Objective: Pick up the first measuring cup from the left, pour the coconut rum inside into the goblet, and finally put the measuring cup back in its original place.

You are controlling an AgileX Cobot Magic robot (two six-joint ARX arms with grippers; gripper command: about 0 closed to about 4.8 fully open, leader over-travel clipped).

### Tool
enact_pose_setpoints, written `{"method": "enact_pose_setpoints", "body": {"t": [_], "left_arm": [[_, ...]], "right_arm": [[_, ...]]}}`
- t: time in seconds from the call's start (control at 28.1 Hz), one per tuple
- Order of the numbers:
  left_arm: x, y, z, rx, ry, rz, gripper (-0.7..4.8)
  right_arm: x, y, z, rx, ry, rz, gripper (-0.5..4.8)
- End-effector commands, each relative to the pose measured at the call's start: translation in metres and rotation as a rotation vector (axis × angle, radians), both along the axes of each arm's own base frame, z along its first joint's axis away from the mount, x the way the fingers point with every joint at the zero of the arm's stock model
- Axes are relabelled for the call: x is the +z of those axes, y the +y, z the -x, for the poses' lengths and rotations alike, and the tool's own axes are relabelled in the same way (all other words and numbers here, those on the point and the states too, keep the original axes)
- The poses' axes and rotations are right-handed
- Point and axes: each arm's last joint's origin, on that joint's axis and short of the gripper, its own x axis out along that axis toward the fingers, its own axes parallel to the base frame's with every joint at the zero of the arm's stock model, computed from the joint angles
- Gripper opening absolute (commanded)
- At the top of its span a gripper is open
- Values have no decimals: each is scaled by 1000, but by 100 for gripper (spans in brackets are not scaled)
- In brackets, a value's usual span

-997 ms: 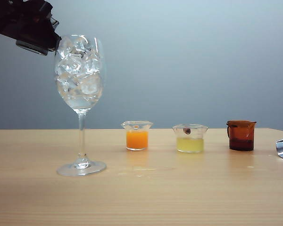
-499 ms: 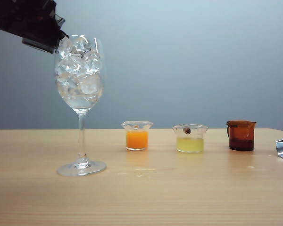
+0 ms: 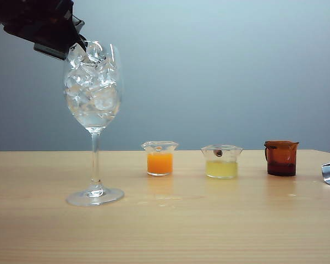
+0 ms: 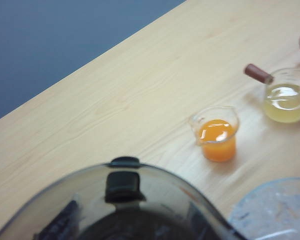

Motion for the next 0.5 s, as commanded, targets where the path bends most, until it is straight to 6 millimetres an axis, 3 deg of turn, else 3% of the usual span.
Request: {"method": "enact_pose_setpoints", "body": {"t": [0.04, 0.5], "left_arm": [[5, 0, -1, 4, -45, 5, 79], [5, 1, -1, -13, -69, -46, 79]], "right_arm": [[3, 0, 0, 1, -20, -14, -4], [3, 0, 0, 1, -20, -14, -4]]}}
